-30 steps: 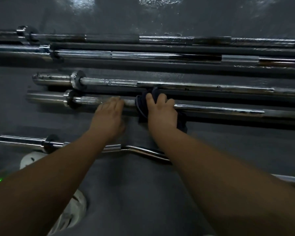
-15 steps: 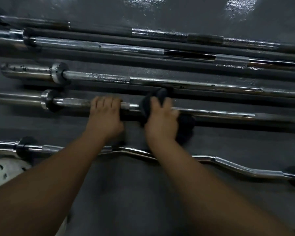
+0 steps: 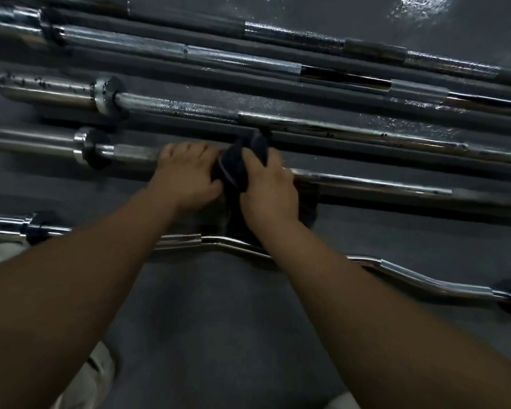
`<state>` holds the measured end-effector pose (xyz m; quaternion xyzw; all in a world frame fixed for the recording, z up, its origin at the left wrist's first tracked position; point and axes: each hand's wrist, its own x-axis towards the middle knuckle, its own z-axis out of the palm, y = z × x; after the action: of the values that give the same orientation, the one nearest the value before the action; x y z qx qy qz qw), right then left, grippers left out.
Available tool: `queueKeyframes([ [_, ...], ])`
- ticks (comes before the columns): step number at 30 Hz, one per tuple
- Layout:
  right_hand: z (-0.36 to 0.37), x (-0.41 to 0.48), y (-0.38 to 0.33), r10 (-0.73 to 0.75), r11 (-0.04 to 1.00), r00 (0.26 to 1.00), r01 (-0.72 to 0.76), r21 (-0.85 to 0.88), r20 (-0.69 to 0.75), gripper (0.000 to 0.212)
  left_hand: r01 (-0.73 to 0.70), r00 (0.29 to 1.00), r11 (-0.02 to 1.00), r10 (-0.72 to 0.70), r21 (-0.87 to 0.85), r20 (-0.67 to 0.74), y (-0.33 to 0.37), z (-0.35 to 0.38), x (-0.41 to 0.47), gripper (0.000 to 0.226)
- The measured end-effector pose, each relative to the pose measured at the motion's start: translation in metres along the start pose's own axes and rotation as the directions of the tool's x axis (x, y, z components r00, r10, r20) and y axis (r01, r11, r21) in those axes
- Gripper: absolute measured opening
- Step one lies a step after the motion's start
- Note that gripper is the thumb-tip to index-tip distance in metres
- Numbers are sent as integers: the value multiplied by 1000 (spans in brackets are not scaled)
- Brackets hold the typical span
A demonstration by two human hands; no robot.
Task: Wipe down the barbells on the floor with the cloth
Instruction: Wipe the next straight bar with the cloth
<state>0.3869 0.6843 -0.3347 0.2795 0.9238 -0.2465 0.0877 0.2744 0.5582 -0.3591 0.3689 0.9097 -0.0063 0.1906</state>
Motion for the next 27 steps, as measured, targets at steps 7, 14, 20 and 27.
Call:
queueKeyframes([
  [7, -62, -26, 127, 142, 985, 985, -150, -80, -99, 73, -146, 989, 988, 147, -52, 21, -15, -4, -20, 84],
  [14, -3, -4, 13, 47, 999, 999, -47, 16, -2, 72, -27, 997, 1000, 28, -14, 67, -5, -9, 4, 81],
  [20, -40, -10, 90, -29, 996, 999, 25, -87, -43, 77, -107, 993, 993, 110, 56, -52, -4, -3, -21, 89],
  [27, -26, -23, 76, 174, 984, 976, -168, 53, -129, 72, 38, 991, 998, -33, 41, -128, 11, 8, -9, 70],
])
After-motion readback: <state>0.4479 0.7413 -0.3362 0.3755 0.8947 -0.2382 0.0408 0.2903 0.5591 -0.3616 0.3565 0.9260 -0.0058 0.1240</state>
